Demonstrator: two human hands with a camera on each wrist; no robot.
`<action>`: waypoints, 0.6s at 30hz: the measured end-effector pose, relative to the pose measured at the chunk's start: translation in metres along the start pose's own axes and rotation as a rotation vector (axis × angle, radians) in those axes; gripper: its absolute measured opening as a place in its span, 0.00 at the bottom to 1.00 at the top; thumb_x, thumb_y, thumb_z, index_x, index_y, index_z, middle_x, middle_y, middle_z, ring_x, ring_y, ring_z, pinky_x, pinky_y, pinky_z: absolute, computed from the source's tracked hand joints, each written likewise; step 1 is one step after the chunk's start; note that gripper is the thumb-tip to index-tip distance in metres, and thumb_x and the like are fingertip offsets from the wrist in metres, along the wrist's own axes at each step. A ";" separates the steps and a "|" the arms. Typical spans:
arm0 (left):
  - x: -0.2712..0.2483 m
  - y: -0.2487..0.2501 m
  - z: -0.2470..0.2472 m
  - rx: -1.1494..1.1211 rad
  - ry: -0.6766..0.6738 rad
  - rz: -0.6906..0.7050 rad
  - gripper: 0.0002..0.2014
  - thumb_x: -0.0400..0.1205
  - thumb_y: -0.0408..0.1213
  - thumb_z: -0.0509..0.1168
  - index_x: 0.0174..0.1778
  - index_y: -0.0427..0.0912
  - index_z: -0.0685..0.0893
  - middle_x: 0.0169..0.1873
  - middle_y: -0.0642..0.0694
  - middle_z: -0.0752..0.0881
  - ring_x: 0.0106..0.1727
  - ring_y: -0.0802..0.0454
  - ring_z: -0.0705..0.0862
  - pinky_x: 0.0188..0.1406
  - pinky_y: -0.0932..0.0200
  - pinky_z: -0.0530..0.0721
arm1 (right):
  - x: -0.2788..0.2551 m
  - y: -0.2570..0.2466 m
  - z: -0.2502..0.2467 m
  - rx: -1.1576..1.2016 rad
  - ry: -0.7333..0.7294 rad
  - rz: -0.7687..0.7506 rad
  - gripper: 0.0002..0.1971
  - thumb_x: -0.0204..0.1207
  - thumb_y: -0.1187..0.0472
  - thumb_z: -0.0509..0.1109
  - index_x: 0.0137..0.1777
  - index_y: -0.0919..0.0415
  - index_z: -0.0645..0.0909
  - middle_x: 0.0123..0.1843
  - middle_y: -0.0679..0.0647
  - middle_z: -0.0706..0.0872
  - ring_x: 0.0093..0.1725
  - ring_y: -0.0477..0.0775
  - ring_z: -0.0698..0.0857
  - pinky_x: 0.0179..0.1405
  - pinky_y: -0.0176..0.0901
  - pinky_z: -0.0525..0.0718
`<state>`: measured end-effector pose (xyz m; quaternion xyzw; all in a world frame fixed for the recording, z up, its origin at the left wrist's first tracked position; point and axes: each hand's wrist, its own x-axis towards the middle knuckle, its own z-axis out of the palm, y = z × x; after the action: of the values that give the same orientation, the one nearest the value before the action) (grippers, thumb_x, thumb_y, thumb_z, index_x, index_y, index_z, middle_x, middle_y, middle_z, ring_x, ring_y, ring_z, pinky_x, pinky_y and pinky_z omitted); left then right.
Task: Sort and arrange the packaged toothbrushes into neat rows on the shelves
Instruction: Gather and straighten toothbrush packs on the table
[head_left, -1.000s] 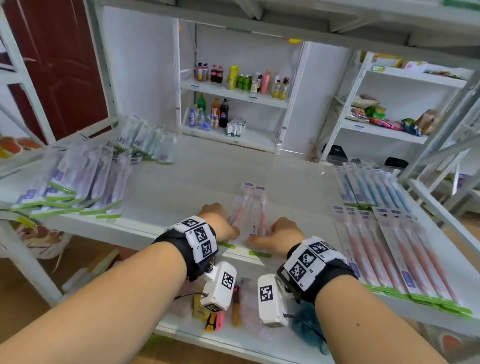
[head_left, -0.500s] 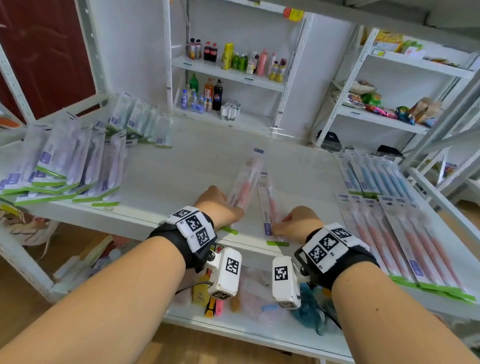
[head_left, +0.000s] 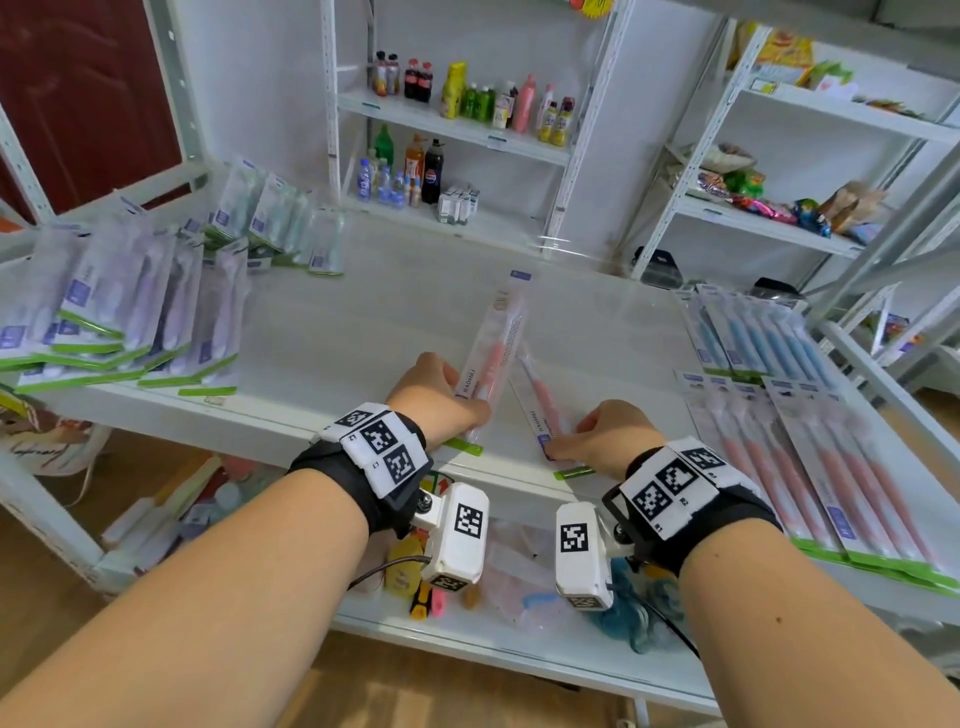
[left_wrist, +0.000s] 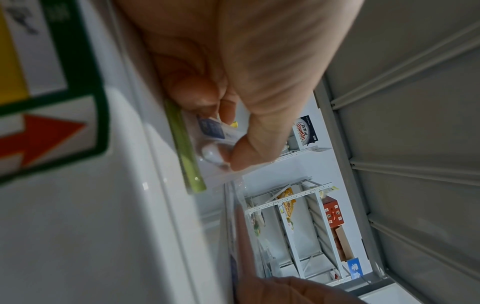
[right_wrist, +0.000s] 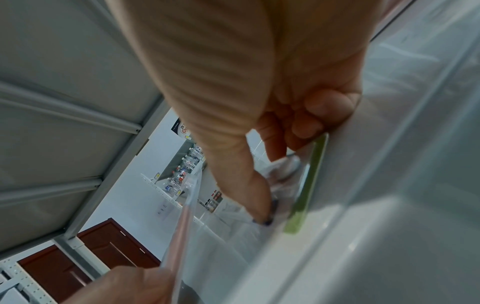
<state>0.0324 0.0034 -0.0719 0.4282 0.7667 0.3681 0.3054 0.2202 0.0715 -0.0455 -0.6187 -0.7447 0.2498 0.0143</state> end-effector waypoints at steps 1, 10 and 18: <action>0.000 -0.001 0.000 -0.005 -0.003 0.002 0.24 0.67 0.44 0.73 0.53 0.47 0.70 0.42 0.54 0.77 0.40 0.56 0.79 0.32 0.60 0.75 | -0.001 0.000 0.000 0.006 0.000 -0.002 0.20 0.61 0.48 0.80 0.29 0.57 0.73 0.25 0.48 0.73 0.25 0.47 0.74 0.20 0.35 0.65; -0.003 -0.002 -0.002 0.001 0.018 0.134 0.07 0.71 0.42 0.73 0.41 0.47 0.84 0.34 0.54 0.87 0.36 0.56 0.84 0.32 0.65 0.77 | -0.007 0.015 -0.008 0.196 0.056 -0.045 0.19 0.67 0.54 0.78 0.53 0.57 0.76 0.44 0.50 0.82 0.40 0.49 0.81 0.35 0.38 0.77; -0.003 0.002 -0.001 -0.185 0.036 0.051 0.07 0.78 0.39 0.69 0.35 0.43 0.82 0.20 0.49 0.76 0.18 0.53 0.70 0.17 0.64 0.65 | -0.016 0.052 -0.014 0.741 0.101 -0.010 0.14 0.75 0.48 0.68 0.41 0.60 0.83 0.30 0.56 0.84 0.17 0.50 0.70 0.22 0.43 0.69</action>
<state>0.0336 0.0013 -0.0691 0.4111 0.7235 0.4526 0.3204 0.2763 0.0672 -0.0492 -0.5795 -0.6050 0.4715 0.2752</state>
